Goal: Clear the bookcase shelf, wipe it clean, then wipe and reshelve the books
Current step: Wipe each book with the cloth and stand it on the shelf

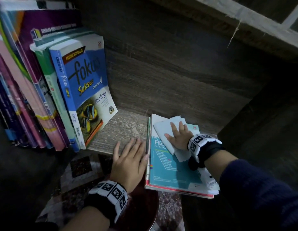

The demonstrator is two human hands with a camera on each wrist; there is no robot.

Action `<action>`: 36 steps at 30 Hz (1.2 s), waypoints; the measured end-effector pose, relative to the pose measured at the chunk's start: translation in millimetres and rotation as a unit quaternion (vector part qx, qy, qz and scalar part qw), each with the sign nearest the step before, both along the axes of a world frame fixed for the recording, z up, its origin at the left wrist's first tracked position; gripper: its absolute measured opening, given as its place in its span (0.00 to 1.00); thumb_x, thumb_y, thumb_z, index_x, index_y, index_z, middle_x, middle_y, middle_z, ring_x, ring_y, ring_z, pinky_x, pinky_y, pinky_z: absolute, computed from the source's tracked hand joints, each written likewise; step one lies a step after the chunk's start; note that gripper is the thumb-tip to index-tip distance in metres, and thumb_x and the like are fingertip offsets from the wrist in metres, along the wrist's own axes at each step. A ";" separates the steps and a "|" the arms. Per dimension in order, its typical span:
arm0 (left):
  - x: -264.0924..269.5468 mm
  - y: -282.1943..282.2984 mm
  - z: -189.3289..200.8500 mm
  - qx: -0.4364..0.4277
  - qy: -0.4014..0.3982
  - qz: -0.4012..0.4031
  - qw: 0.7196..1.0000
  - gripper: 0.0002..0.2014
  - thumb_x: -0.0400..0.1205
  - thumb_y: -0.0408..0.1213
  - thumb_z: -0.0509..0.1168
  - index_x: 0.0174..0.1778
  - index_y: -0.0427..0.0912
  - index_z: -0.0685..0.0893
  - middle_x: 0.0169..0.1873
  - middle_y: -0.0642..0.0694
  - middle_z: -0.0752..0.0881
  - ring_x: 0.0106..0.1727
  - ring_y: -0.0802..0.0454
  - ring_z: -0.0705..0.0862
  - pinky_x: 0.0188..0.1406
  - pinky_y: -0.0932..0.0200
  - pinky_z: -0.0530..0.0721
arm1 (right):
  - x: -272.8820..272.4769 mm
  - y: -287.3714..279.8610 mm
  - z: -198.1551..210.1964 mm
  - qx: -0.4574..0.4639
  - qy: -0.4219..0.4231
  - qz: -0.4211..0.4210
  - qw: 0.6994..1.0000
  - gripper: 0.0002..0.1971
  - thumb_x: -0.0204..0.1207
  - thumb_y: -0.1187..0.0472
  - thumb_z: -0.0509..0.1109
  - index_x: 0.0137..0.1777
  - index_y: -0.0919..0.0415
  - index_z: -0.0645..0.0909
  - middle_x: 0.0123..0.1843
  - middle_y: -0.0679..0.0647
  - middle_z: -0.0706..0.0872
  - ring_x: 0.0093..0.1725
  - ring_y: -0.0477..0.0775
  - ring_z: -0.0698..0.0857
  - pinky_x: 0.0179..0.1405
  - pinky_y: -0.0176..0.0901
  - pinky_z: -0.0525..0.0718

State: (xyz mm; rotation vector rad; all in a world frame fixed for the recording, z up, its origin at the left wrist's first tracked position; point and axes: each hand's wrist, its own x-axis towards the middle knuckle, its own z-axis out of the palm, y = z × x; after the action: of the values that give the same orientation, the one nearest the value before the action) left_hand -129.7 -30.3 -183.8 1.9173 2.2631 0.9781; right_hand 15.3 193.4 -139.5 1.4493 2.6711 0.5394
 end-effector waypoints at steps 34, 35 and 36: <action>-0.5 10.5 14.2 -0.109 -0.030 0.022 0.993 0.29 0.78 0.69 0.31 0.77 0.79 0.56 0.75 0.75 0.65 0.84 0.63 0.49 0.74 0.36 0.32 | 117.6 -40.2 63.6 -0.215 0.229 -0.248 0.916 0.33 0.83 0.54 0.65 0.83 0.38 0.54 0.79 0.62 0.71 0.73 0.66 0.75 0.70 0.45 0.72; -0.5 9.9 15.1 -0.110 -0.031 0.021 0.993 0.29 0.78 0.68 0.31 0.77 0.79 0.56 0.76 0.75 0.64 0.84 0.63 0.49 0.74 0.36 0.32 | 118.1 -38.7 66.5 -0.207 0.210 -0.262 0.919 0.32 0.83 0.51 0.63 0.83 0.39 0.54 0.80 0.61 0.69 0.73 0.67 0.74 0.70 0.47 0.72; -0.4 9.4 15.7 -0.111 -0.030 0.020 0.993 0.29 0.78 0.68 0.30 0.77 0.79 0.55 0.76 0.76 0.63 0.84 0.63 0.48 0.74 0.36 0.32 | 120.4 -35.0 65.6 -0.206 0.182 -0.268 0.923 0.30 0.83 0.46 0.59 0.84 0.40 0.54 0.82 0.60 0.65 0.75 0.68 0.71 0.73 0.50 0.71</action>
State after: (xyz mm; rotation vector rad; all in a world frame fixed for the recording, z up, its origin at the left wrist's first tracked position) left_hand -130.1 -21.0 -168.1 1.7366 2.2744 0.7383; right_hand 135.8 158.4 -73.9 2.1553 2.2260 -0.3425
